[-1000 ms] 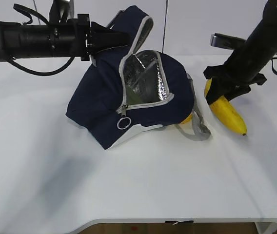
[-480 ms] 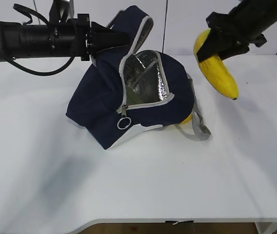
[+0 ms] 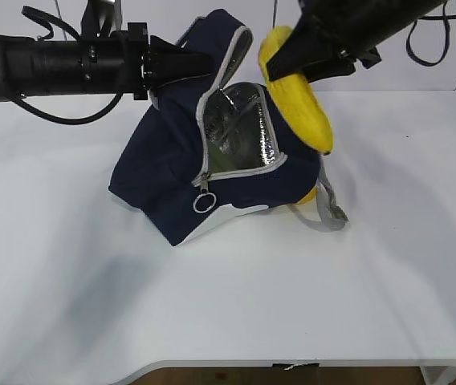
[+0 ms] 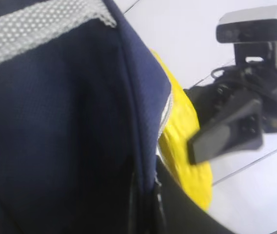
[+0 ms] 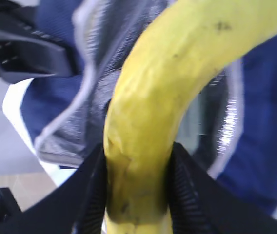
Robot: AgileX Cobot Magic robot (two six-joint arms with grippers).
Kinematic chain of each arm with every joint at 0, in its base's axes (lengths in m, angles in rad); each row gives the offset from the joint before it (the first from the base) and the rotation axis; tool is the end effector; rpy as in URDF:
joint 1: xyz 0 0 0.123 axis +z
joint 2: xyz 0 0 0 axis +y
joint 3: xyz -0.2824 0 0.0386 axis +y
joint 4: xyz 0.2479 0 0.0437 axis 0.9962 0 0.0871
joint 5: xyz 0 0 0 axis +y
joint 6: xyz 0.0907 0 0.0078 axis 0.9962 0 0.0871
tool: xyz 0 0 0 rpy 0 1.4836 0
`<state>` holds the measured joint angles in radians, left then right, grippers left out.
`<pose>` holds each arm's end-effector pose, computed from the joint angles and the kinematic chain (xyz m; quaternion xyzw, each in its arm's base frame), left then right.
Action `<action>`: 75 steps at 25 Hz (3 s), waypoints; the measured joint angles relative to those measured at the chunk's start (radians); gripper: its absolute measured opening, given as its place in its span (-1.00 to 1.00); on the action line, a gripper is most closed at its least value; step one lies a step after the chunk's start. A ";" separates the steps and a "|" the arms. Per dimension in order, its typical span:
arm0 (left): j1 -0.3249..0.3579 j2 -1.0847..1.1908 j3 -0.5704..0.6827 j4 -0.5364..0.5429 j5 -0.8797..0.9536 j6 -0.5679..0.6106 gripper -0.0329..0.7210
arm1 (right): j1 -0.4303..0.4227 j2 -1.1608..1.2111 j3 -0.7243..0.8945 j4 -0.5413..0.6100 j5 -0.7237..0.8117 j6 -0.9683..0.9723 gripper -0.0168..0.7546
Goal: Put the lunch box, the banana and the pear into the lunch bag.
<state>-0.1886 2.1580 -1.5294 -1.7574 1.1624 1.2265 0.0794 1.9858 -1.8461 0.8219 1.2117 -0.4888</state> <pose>0.4302 -0.1657 0.2210 0.1463 0.7127 -0.6156 0.3028 0.4232 0.0963 0.3150 -0.1756 0.8926 0.3544 0.2166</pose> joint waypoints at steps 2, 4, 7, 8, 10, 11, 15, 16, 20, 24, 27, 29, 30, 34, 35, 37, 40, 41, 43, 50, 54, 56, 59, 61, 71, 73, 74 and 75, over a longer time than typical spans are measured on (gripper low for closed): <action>0.000 0.000 0.000 0.000 0.000 0.000 -0.91 | 0.028 0.000 0.000 0.004 -0.005 -0.004 -0.22; 0.000 0.000 0.000 0.000 0.000 0.000 -0.91 | 0.050 0.000 0.000 0.006 -0.021 -0.008 -0.22; 0.000 0.000 0.000 0.000 0.000 0.000 -0.91 | 0.078 0.002 0.000 0.006 -0.050 -0.008 -0.22; 0.001 0.000 0.000 0.000 0.000 0.000 -0.91 | 0.085 0.008 0.000 0.007 -0.057 -0.008 -0.22; 0.001 0.000 0.000 0.000 0.000 0.000 -0.91 | 0.094 0.028 0.000 0.008 -0.062 -0.008 -0.22; 0.001 0.000 0.000 0.000 0.000 0.000 -0.91 | 0.099 0.042 0.000 0.008 -0.067 -0.009 -0.22; 0.001 0.000 0.000 0.000 0.000 0.000 -0.91 | 0.103 0.077 0.000 0.019 -0.086 -0.011 -0.22; 0.001 0.000 0.000 0.000 0.000 0.000 -0.91 | 0.103 0.081 0.000 0.023 -0.092 -0.013 -0.22; 0.001 0.000 0.000 0.000 0.000 0.000 -0.91 | 0.103 0.099 0.000 0.054 -0.119 -0.026 -0.22; 0.001 0.000 0.000 0.000 0.000 0.000 -0.91 | 0.114 0.121 0.000 0.083 -0.156 -0.046 -0.22; 0.001 0.000 0.000 0.000 0.000 0.000 -0.91 | 0.132 0.128 0.000 0.098 -0.186 -0.054 -0.22; 0.001 0.000 0.000 0.000 0.000 0.000 -0.91 | 0.136 0.128 0.000 0.101 -0.204 -0.061 -0.22; 0.001 -0.002 0.000 0.000 0.000 0.000 -0.91 | 0.138 0.130 0.000 0.107 -0.207 -0.063 -0.22; 0.001 -0.002 0.000 0.000 0.000 0.000 -0.91 | 0.138 0.143 0.000 0.132 -0.217 -0.086 -0.22; 0.001 -0.002 0.000 0.000 0.000 0.000 -0.91 | 0.138 0.144 0.000 0.141 -0.219 -0.094 -0.22; 0.001 -0.003 0.000 0.000 0.000 0.000 -0.91 | 0.138 0.143 0.000 0.159 -0.221 -0.115 -0.20; 0.002 -0.003 0.000 -0.004 0.002 0.000 -0.91 | 0.138 0.145 0.000 0.171 -0.225 -0.136 -0.09; 0.002 -0.003 0.000 -0.004 0.004 0.000 -0.91 | 0.138 0.145 0.000 0.171 -0.225 -0.138 -0.03; 0.002 -0.003 0.000 -0.004 0.008 0.000 -0.91 | 0.136 0.145 0.000 0.171 -0.223 -0.148 0.10; 0.002 -0.005 0.000 -0.004 0.010 0.000 -0.91 | 0.135 0.145 0.000 0.177 -0.180 -0.165 0.19; 0.004 -0.015 0.000 0.011 0.009 0.000 -0.91 | 0.130 0.143 0.000 0.179 -0.133 -0.165 0.19; 0.008 -0.025 0.000 0.030 0.008 0.000 -0.91 | 0.128 0.131 0.000 0.164 -0.120 -0.167 0.19; 0.027 -0.045 0.000 0.057 0.004 0.000 -0.91 | 0.113 0.104 -0.006 0.137 -0.100 -0.170 0.18; 0.043 -0.057 0.000 0.070 0.000 0.000 -0.91 | 0.100 0.085 -0.008 0.125 -0.083 -0.170 0.18; 0.080 -0.123 0.000 0.187 -0.003 0.000 -0.91 | 0.059 0.037 -0.009 -0.041 -0.050 -0.130 0.18; 0.080 -0.133 0.000 0.204 -0.003 0.000 -0.91 | 0.059 0.030 -0.009 -0.071 -0.050 -0.119 0.18; 0.080 -0.134 0.000 0.209 -0.003 0.000 -0.91 | 0.059 0.030 -0.009 -0.088 -0.050 -0.107 0.18; 0.080 -0.136 0.000 0.211 -0.003 0.000 -0.91 | 0.059 0.030 -0.009 -0.111 -0.050 -0.097 0.18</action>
<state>-0.1082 2.0224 -1.5294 -1.5463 1.1596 1.2265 0.1383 2.0163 -1.8547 0.7110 1.1620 -0.5862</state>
